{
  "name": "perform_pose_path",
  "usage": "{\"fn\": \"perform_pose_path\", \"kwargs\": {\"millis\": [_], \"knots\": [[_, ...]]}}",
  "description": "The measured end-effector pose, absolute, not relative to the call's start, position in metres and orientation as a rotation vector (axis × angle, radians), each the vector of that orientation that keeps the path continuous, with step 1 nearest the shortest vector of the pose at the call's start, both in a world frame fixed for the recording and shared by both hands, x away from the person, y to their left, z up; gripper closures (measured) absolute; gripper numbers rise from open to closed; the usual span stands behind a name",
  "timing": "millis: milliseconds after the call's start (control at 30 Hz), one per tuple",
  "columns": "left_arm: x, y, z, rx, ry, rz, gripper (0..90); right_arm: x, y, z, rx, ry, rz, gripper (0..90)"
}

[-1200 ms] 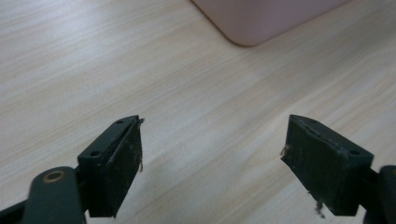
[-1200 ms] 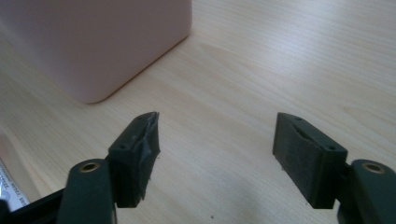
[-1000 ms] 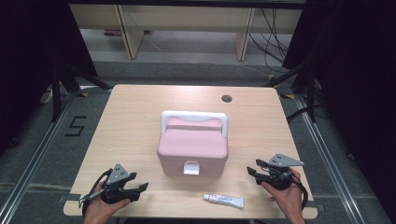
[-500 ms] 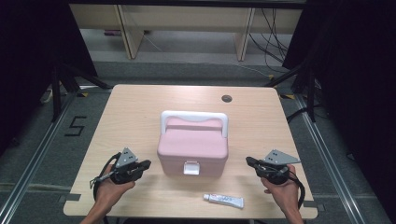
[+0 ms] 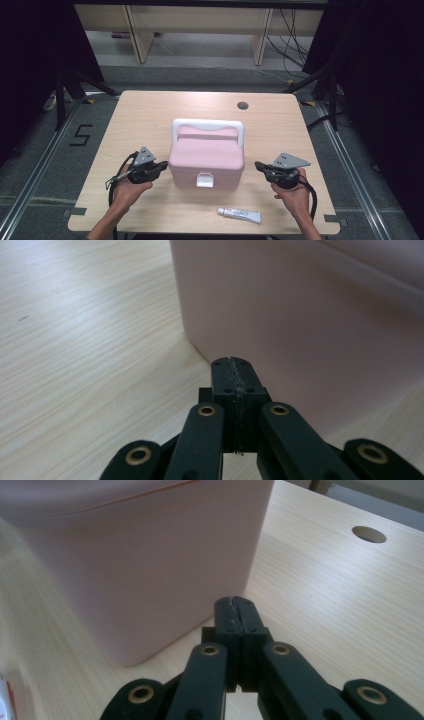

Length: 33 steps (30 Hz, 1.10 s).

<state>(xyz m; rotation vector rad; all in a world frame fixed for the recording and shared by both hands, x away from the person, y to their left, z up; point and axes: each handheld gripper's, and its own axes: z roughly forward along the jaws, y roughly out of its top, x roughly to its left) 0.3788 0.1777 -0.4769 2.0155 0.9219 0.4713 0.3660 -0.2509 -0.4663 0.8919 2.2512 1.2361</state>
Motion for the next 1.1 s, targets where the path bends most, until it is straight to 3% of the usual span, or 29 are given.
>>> {"fn": "perform_pose_path", "kwargs": {"millis": [533,1100], "knots": [[0.386,0.167,-0.48,2.016,0.897,0.462,89.7,0.378,-0.222,-0.469,0.838,2.329,1.266,90.0],[0.38,0.151,-0.478,2.049,0.865,0.471,89.8,0.371,-0.236,-0.469,0.874,2.304,1.255,90.0]]}}
